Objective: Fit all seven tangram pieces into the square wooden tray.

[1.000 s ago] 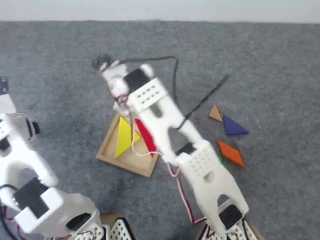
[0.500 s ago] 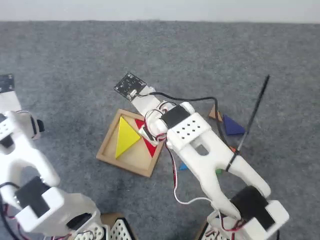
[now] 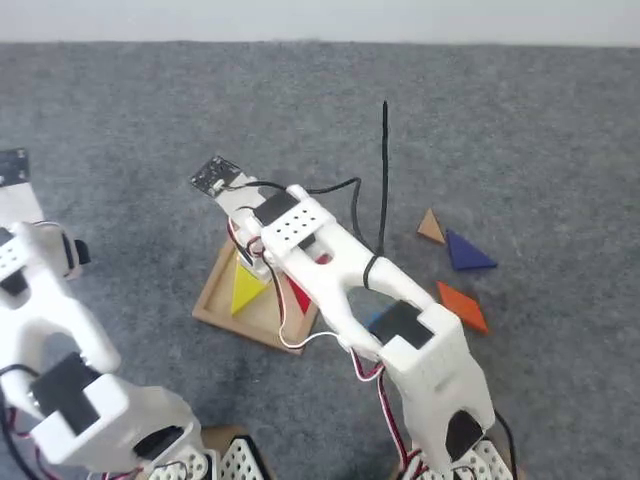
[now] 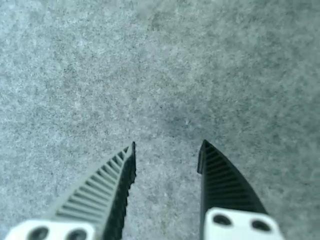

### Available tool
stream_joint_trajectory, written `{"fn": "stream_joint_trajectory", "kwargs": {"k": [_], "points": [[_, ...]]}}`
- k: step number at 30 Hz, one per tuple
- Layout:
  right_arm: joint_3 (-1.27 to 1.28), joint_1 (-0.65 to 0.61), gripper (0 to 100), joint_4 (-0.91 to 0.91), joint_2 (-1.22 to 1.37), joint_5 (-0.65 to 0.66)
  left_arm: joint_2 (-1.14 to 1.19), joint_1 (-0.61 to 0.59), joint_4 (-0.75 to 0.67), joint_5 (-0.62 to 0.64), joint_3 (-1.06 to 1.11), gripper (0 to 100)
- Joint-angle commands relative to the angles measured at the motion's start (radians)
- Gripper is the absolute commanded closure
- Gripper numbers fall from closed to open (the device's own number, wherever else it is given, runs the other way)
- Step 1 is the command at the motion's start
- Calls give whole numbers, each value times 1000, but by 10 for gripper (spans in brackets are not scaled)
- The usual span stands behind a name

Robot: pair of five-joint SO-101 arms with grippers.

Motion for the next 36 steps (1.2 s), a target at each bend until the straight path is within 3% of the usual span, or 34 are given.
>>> {"fn": "stream_joint_trajectory", "kwargs": {"k": [1, 7, 18, 31, 36], "points": [[-74, 10, 729, 8, 4, -14, -29, 5, 2, -8, -4, 799], [-71, 5, 731, 36, 7, -44, -29, 3, 2, -8, -4, 799], [-77, -119, 730, 38, -1, -55, -29, 3, 0, -8, -4, 799], [-130, -62, 731, 130, -131, -60, -29, 3, 6, -8, -4, 800], [-130, -13, 731, 120, -73, -61, -29, 3, 6, -8, -4, 800]]}}
